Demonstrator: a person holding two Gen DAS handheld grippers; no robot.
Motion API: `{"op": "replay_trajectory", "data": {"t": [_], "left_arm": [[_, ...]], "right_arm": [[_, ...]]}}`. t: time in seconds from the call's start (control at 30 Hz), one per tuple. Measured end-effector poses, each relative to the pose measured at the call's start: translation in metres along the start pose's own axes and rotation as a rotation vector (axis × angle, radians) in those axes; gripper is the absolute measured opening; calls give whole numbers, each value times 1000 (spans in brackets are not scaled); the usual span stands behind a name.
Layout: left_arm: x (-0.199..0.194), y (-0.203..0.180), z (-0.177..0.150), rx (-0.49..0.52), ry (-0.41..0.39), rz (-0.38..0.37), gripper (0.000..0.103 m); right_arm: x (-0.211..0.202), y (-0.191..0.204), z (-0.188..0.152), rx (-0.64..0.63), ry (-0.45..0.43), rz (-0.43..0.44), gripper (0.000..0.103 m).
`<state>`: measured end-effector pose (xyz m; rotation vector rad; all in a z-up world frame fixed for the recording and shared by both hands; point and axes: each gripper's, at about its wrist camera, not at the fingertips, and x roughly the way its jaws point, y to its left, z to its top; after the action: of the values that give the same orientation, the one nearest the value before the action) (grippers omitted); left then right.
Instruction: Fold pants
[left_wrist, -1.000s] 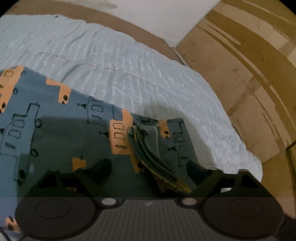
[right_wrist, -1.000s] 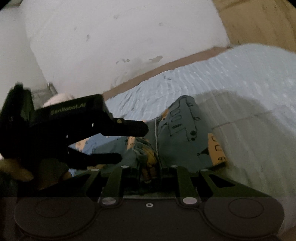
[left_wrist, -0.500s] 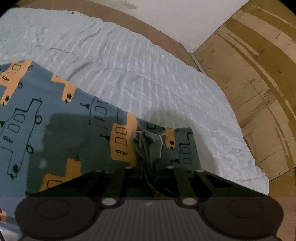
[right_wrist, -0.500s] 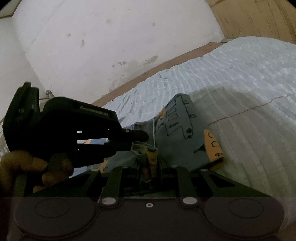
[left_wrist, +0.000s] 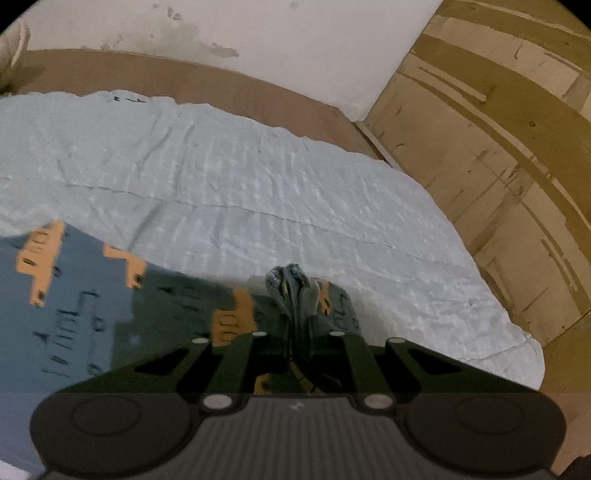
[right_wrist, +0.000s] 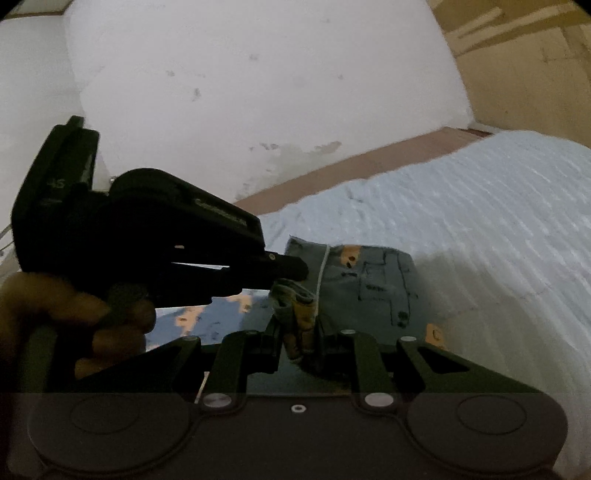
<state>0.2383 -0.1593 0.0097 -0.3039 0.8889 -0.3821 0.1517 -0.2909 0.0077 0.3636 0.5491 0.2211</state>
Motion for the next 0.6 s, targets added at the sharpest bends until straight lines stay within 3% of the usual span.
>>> {"op": "replay_trajectory", "data": {"t": [0.6], "left_arm": [[-56, 94, 10, -40, 5, 166, 9]], "right_arm": [[47, 89, -8, -130, 136, 214, 20]]}}
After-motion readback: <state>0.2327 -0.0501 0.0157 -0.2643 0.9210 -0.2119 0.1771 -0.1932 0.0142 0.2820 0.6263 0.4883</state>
